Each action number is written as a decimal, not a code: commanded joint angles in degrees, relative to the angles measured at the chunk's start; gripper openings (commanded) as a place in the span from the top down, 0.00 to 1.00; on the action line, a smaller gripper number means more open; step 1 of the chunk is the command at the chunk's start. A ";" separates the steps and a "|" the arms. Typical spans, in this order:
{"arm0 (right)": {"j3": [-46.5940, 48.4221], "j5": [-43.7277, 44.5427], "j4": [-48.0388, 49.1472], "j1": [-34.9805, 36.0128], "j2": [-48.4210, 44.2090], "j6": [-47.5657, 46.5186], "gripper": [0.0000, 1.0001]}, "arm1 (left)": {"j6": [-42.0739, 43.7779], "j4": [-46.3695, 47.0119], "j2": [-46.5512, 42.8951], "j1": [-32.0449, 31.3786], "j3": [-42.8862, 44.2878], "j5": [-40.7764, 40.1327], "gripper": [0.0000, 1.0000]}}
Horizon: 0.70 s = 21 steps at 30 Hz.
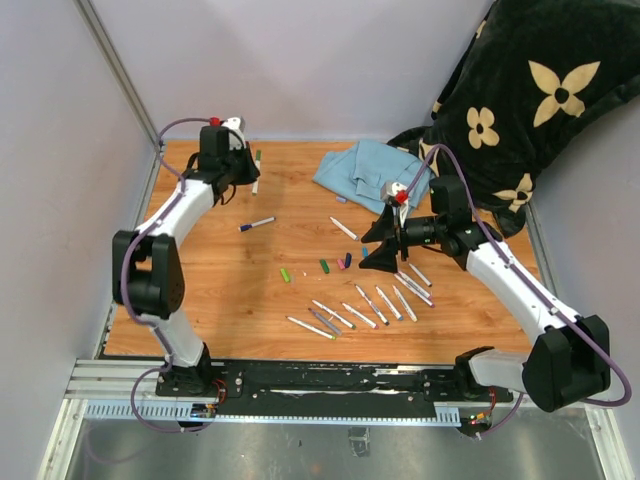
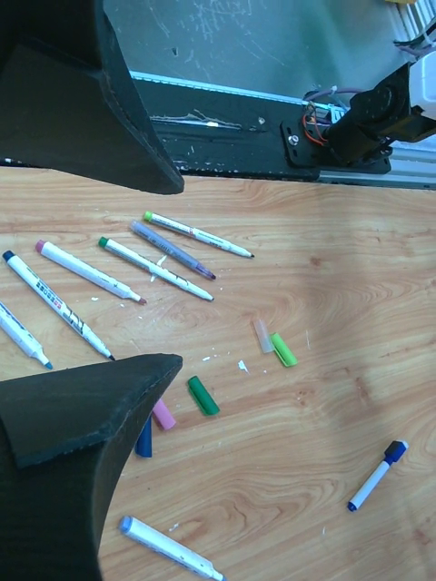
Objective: Open the pen caps
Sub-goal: Pick up the pen from the center of the board.
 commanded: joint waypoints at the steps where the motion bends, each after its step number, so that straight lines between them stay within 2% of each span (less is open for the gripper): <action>1: -2.46 -0.53 7.38 -1.16 -0.94 7.46 0.28 | -9.80 16.10 -10.39 0.15 -12.88 9.80 1.00; 5: -5.90 2.65 15.62 -1.11 -0.57 14.54 0.28 | -19.76 31.94 -20.10 -0.33 -28.59 16.23 1.00; 8: -7.96 4.15 21.03 -1.13 0.49 19.17 0.28 | -24.49 40.11 -27.30 -3.17 -37.95 17.11 1.00; 14: -10.78 4.89 28.55 -1.15 2.02 26.41 0.28 | -30.43 50.17 -38.57 -12.45 -51.27 10.20 1.00; 21: -12.39 3.55 33.25 -0.37 3.96 29.97 0.28 | -37.40 63.04 -43.48 -22.38 -62.44 1.08 1.00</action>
